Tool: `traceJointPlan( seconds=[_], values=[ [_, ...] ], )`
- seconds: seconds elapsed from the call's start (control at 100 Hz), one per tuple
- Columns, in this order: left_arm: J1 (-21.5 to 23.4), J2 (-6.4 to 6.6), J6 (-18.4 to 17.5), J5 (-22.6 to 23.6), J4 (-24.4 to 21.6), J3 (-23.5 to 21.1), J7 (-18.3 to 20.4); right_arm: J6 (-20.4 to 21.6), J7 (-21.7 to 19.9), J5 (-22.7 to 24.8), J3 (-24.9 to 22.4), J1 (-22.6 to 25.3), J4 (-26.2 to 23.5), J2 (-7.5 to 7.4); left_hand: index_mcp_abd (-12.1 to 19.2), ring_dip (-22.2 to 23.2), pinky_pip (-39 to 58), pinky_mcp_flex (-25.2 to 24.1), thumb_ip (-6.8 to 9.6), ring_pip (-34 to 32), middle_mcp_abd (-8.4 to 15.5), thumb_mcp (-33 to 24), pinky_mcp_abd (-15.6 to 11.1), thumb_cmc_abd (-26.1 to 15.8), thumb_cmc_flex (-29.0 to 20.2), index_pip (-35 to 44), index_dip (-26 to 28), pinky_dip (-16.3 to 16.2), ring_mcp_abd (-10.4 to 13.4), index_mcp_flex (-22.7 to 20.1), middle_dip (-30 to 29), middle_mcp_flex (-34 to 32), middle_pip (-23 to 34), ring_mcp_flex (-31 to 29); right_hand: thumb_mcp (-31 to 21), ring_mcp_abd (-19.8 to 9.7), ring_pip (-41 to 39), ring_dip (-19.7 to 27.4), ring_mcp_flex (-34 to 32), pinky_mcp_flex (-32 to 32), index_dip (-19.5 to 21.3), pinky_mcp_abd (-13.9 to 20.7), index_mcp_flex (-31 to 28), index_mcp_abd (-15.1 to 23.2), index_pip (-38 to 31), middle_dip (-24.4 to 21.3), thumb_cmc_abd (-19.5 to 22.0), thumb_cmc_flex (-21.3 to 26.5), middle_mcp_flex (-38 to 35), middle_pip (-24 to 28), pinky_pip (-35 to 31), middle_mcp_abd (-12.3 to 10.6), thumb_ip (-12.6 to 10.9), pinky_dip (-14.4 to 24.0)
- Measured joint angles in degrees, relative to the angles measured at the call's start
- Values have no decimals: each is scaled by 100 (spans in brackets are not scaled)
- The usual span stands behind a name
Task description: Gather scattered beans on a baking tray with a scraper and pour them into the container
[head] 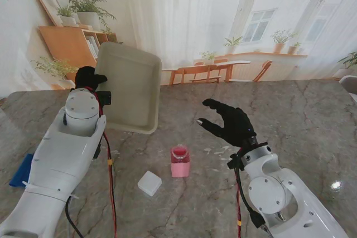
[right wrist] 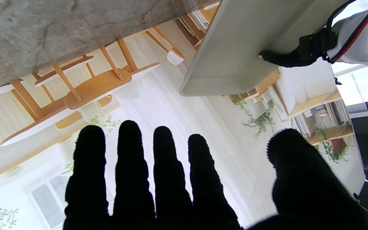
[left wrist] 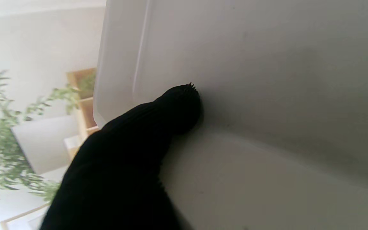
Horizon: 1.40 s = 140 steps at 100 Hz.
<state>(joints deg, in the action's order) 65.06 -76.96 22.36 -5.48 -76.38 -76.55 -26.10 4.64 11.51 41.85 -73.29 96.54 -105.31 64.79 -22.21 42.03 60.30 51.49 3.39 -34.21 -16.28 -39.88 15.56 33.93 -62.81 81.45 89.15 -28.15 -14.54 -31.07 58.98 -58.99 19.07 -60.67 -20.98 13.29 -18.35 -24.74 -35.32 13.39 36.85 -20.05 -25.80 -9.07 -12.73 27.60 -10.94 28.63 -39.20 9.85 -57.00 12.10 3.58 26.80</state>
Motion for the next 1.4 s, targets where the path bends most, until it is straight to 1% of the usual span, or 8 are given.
traceJointPlan(
  seconds=[0.17,0.45,0.61,0.73,1.05,1.15,1.31,1.4],
  values=[
    [-28,1,64,207,367,-130,25,-41,-4,10,-84,117,67,-11,0,0,0,0,0,0,1,0,-5,0,0,0,0,0,1,0,0,0,0,0,0,0,0,0,1,-1,0,1,0,2,-1,0,0,0,0,0,1,-5,0,0],
    [-30,0,111,207,871,-291,-53,-69,-8,38,-149,229,156,-27,3,55,0,0,0,0,1,154,-13,-118,-85,0,0,0,4,13,0,47,0,12,-1,-1,0,0,1,-3,0,2,0,3,-1,0,0,0,0,0,2,-7,0,0],
    [-28,4,113,273,1103,-314,-17,-77,-6,94,-168,281,158,-35,45,59,0,0,0,0,1,213,-13,-174,-130,-138,-1,0,5,278,4,61,-3,17,-1,-1,0,0,1,-3,0,2,0,3,-1,0,0,0,0,0,3,-8,0,0],
    [-19,5,142,285,1207,-342,19,-98,-2,110,-168,309,158,-40,111,69,0,0,0,0,2,213,-14,-174,-130,-795,-1,0,6,449,14,62,-6,17,-1,-1,0,0,1,-3,0,3,0,3,-1,0,0,0,0,0,4,-8,0,0],
    [56,13,215,313,1422,-398,111,-152,-47,92,-114,292,227,-50,178,71,1,0,0,0,13,215,-49,-230,-130,-1931,12,0,28,571,60,62,-48,17,-1,-1,2,0,54,-11,0,4,0,3,-1,0,0,0,0,0,4,-9,0,0],
    [63,24,223,312,1517,-399,197,-155,-47,91,-102,291,234,-50,180,65,6,2,-2,0,15,377,-92,-300,-213,-2718,-547,0,43,706,-100,62,-233,19,-1,-1,2,0,54,-11,0,4,0,3,-1,0,0,0,0,0,4,-9,0,1],
    [68,53,226,327,1642,-386,363,-179,-66,84,-83,291,235,-52,206,16,6,-4,-2,-24,-6,1235,-96,-677,-432,-3934,-1653,0,53,677,-272,218,-535,188,-1,-1,3,0,55,-12,0,4,0,3,-1,0,0,0,0,0,4,-9,0,1],
    [59,104,254,563,1730,-329,560,-194,-72,81,-69,291,236,-52,253,118,6,-89,-2,-112,2,1601,-173,-691,-657,-4429,-2020,-96,101,667,-280,372,-609,355,-1,-1,2,0,55,-13,0,4,0,3,-1,0,0,0,0,0,4,-9,0,1]
  ],
)
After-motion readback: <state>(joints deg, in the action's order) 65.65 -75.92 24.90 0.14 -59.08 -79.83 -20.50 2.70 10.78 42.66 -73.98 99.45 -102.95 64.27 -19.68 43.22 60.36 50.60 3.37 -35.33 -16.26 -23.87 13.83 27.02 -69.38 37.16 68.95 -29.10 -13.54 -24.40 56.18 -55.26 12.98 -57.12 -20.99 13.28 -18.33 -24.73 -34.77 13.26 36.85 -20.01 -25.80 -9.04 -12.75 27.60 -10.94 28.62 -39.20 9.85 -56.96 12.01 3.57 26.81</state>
